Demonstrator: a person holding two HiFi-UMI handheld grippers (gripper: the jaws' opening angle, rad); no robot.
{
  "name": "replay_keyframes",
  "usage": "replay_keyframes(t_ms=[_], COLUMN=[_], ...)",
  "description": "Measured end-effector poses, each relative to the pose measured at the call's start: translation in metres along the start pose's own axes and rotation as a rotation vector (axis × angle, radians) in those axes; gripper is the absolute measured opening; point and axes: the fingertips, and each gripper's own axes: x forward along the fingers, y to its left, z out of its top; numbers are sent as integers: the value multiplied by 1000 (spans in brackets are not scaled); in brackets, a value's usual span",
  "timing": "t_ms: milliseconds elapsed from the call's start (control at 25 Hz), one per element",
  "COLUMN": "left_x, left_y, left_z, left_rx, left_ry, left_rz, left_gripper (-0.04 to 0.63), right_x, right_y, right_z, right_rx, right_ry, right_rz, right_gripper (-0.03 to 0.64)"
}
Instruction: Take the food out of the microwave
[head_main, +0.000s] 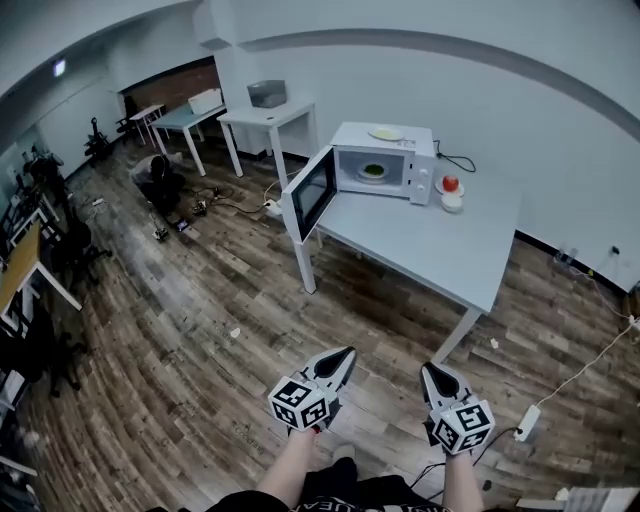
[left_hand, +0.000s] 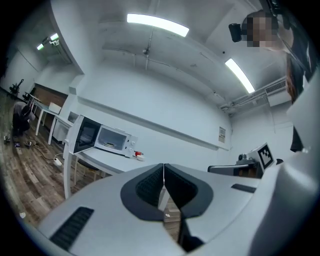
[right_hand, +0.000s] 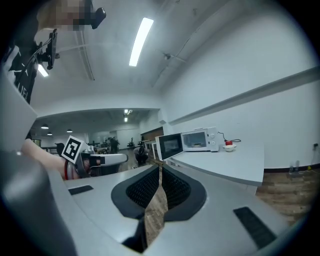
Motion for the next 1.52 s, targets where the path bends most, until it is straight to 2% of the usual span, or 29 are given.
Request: replay_keyframes(t_ms=[360, 520, 680, 880, 1120, 1520], left_x=[29, 38, 46, 65, 96, 184], left_y=[66, 82, 98, 122, 160, 197], left_z=[15, 16, 20, 20, 38, 56], left_rx=[-13, -35, -52, -54, -44, -27], left_ry=[-15, -13, -26, -12, -26, -1], left_rz=[-38, -41, -37, -23, 7, -6], left_gripper=[11, 11, 11, 11, 11, 11], right_x=[74, 94, 110, 140, 193, 256], right_y=[-7, -7, -17, -38, -61, -130], right_z=[7, 6, 15, 14, 30, 53], right_rx=[18, -4, 4, 36, 32, 45], right_ry=[-4, 32, 22, 29, 9, 10], right_rz=[-29, -25, -31, -26, 17, 25], right_gripper=[41, 41, 41, 41, 41, 41])
